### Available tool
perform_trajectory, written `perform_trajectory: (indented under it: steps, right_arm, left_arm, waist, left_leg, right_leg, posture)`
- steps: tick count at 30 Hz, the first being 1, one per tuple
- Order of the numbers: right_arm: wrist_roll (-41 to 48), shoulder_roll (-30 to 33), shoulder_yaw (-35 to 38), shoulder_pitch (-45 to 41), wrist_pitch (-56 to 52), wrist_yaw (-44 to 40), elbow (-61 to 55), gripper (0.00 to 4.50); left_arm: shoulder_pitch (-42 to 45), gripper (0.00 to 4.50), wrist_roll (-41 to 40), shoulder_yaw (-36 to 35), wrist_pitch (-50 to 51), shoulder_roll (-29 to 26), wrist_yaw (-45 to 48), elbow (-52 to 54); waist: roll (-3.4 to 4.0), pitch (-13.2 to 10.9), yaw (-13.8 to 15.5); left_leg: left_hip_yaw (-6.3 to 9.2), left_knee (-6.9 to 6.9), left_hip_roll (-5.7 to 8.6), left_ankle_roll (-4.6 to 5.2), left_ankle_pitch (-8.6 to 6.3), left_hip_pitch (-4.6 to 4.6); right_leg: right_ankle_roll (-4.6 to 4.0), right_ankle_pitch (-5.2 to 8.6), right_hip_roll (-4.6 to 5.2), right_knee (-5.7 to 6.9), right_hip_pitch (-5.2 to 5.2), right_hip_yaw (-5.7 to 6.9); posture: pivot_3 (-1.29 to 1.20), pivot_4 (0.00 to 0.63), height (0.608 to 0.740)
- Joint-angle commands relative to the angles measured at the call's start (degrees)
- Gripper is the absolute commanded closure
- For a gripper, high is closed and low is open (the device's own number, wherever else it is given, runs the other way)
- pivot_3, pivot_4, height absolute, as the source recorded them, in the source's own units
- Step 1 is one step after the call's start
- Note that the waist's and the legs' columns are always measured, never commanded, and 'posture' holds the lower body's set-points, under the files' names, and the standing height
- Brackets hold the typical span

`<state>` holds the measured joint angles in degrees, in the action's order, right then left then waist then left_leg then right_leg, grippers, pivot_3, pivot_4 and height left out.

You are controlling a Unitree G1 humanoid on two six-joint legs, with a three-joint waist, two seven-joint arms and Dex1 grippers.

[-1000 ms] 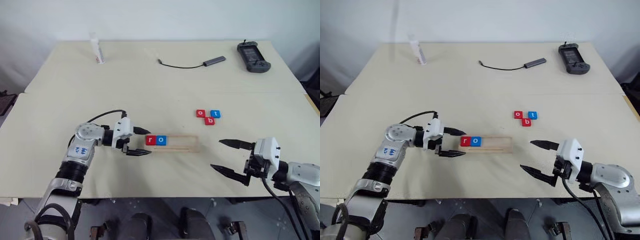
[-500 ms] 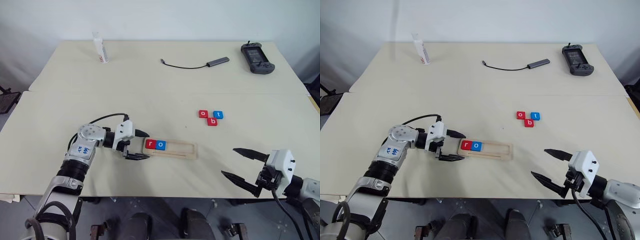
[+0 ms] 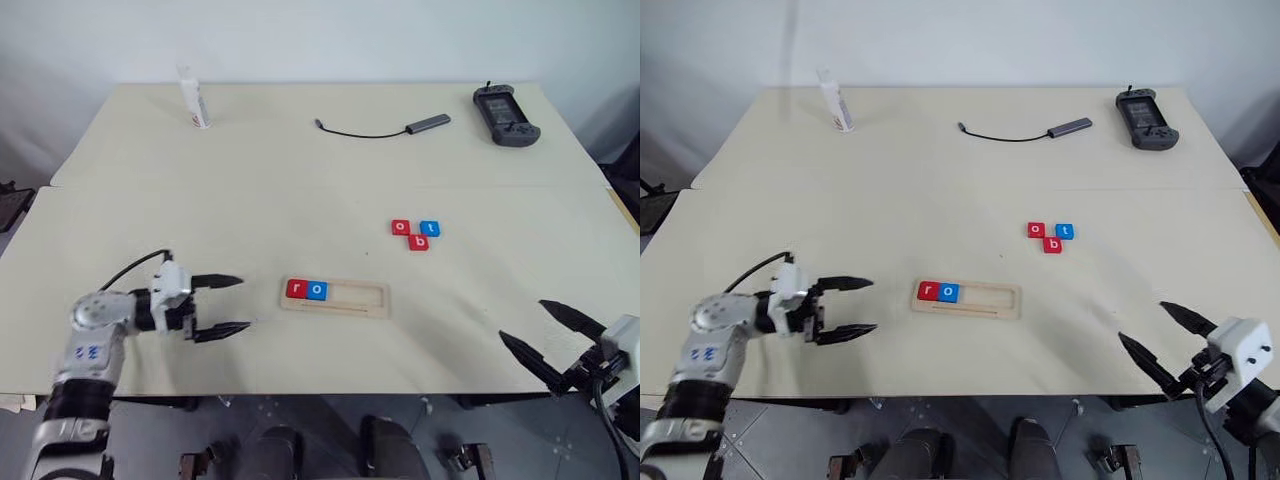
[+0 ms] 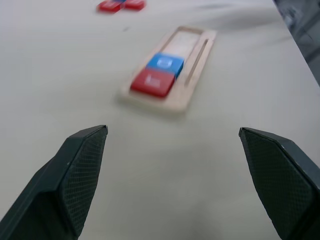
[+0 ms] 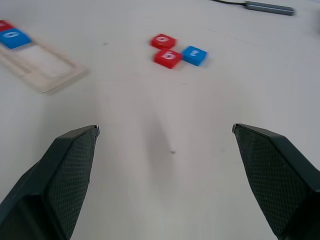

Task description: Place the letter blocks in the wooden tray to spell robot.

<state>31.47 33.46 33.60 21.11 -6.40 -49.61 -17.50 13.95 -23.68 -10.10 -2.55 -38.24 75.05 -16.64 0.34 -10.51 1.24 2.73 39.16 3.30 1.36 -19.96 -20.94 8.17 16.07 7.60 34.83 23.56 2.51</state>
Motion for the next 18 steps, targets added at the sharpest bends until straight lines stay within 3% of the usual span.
perform_trajectory:
  steps: [1, 4, 10, 13, 18]
  right_arm:
    - [-0.04, 1.19, -2.75, -6.13, -1.23, 2.83, -1.22, 0.00]
    - [-1.03, 5.68, -7.37, -15.71, -8.50, 5.80, 0.07, 0.00]
    - [0.34, 14.42, -22.33, -46.40, -45.33, 16.46, 5.10, 0.00]
    - [-0.42, 13.84, -27.80, -55.73, -56.91, 19.19, 8.42, 0.00]
    - [-4.08, 9.39, -33.61, -62.79, -60.66, 22.52, 14.00, 0.00]
  left_arm:
    - [-1.83, 0.03, -2.71, -2.97, 0.81, 0.34, -3.57, 5.69]
    - [-4.33, 0.03, -3.54, -3.17, 1.72, 0.82, -4.85, 9.55]
    - [-5.90, 0.03, -5.11, -3.06, 3.62, 2.18, -7.65, 15.73]
    - [-6.33, 0.03, -5.30, -2.51, 4.23, 2.80, -8.69, 17.62]
    - [-7.70, 0.03, -5.33, -1.90, 4.92, 3.50, -9.74, 19.51]
  waist:
    - [0.00, 0.00, 0.13]
    - [0.05, 0.01, 0.02]
    - [0.16, -0.05, -0.83]
    - [0.16, -0.05, -0.73]
    - [0.16, -0.05, -0.86]
  left_leg:
    - [0.00, 0.01, 0.01, 0.00, 0.01, 0.02]
    - [-0.02, 0.01, 0.01, -0.01, 0.02, 0.08]
    - [0.03, -0.01, -0.18, -0.17, 0.03, -0.04]
    - [0.25, -0.03, -0.22, -0.23, 0.04, -0.25]
    - [0.28, -0.06, -0.02, -0.10, -0.03, -0.38]
  right_leg:
    - [0.00, -0.01, 0.02, -0.05, -0.01, -0.02]
    - [-0.01, -0.01, 0.02, -0.02, -0.03, -0.07]
    - [-0.19, 0.06, 0.03, 0.06, 0.16, -0.11]
    - [-0.27, 0.10, 0.04, 0.09, 0.23, -0.05]
    - [-0.26, 0.09, -0.01, 0.12, 0.28, 0.22]
  posture:
    - [0.00, 0.150, 0.740]
    - [0.00, 0.150, 0.740]
    - [0.00, 0.150, 0.740]
    - [0.00, 0.150, 0.740]
    - [0.00, 0.150, 0.740]
